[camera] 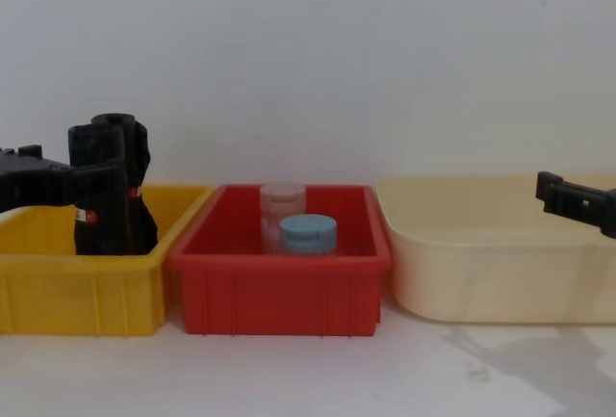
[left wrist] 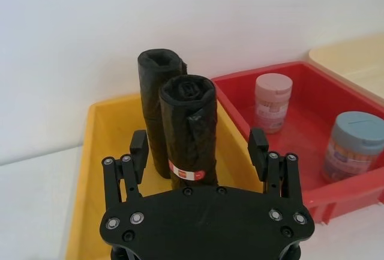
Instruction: Pick up the garbage bag with the one hand and transfer it to the other hand.
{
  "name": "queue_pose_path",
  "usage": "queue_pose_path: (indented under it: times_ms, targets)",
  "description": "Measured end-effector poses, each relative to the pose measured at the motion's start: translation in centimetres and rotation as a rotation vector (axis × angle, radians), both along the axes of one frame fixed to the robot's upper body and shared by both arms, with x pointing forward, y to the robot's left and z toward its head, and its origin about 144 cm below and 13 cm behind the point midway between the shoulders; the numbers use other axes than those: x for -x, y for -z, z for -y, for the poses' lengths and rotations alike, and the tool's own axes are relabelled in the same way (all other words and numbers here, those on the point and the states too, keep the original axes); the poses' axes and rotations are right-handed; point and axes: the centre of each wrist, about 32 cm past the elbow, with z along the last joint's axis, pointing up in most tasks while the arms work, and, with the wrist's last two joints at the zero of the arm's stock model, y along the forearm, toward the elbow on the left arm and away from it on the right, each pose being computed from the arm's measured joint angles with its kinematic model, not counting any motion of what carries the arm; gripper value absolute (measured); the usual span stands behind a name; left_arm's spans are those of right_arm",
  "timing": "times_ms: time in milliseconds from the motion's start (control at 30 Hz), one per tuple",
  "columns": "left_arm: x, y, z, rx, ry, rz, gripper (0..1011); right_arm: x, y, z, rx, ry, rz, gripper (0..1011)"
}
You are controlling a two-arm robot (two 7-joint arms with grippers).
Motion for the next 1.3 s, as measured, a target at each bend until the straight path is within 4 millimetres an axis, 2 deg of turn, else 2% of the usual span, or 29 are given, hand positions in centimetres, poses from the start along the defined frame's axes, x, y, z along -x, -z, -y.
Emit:
queue_pose_path:
  times_ms: [600,833,900,1000,1033,1133,1233,1300]
  targets:
    - [-2.8,0.1,0.9,-0.044,-0.016,-0.017,1001,0.0,0.0,0.0,0.000,0.000,0.000,1002]
    - [-3.3,0.1,1.2,-0.053,-0.022,-0.019,865,0.0,0.0,0.0,0.000,0.000,0.000,1001]
    - [-3.5,0.1,1.3,-0.056,-0.023,-0.019,775,0.0,0.0,0.0,0.000,0.000,0.000,1002]
    - [-3.6,0.1,1.3,-0.058,-0.024,-0.019,719,0.0,0.0,0.0,0.000,0.000,0.000,1002]
    - [-3.6,0.1,1.3,-0.059,-0.025,-0.019,660,0.0,0.0,0.0,0.000,0.000,0.000,1002]
    - [-3.7,0.1,1.4,-0.060,-0.026,-0.020,601,0.0,0.0,0.0,0.000,0.000,0.000,1002]
    - [-3.8,0.1,1.4,-0.061,-0.026,-0.020,497,0.0,0.0,0.0,0.000,0.000,0.000,1001]
    - [-3.8,0.1,1.4,-0.061,-0.026,-0.020,486,0.0,0.0,0.0,0.000,0.000,0.000,1001]
